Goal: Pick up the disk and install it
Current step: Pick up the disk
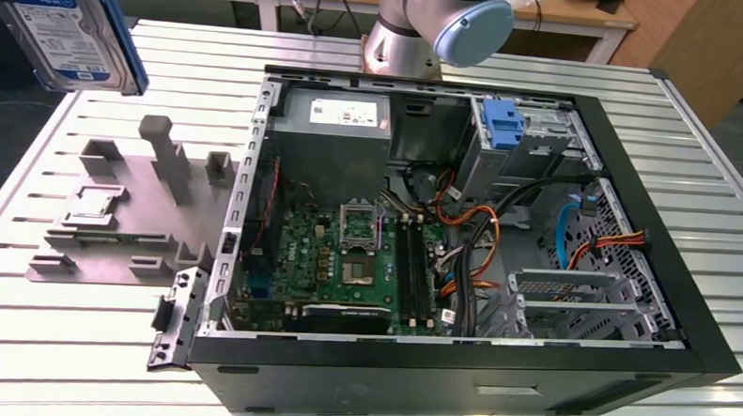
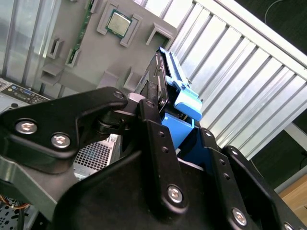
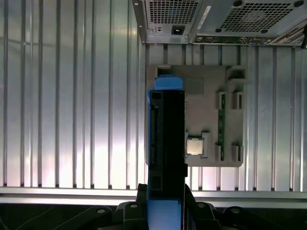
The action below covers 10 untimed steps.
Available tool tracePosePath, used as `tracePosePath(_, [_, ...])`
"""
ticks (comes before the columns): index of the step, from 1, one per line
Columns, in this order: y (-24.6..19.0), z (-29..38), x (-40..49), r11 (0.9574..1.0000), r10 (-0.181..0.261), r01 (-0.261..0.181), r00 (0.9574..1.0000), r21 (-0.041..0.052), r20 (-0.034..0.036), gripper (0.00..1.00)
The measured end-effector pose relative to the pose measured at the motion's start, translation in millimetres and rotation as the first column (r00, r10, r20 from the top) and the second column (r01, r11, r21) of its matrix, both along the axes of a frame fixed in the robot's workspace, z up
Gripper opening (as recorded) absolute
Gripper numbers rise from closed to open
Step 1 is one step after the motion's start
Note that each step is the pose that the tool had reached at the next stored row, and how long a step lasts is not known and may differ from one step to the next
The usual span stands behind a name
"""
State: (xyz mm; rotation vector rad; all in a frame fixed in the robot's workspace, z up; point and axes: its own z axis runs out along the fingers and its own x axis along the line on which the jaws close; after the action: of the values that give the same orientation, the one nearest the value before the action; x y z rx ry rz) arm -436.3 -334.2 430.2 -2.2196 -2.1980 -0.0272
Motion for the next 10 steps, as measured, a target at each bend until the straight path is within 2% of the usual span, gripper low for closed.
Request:
tracePosePath(4, [0.0, 3.3, 0.0, 1.0, 0.0, 0.0, 1.0, 0.0, 0.0, 0.37])
tracePosePath(5, [0.0, 7.3, 0.0, 1.0, 0.0, 0.0, 1.0, 0.0, 0.0001, 0.37])
tracePosePath(10, [0.0, 10.8, 0.0, 1.0, 0.0, 0.0, 1.0, 0.0, 0.0, 0.37])
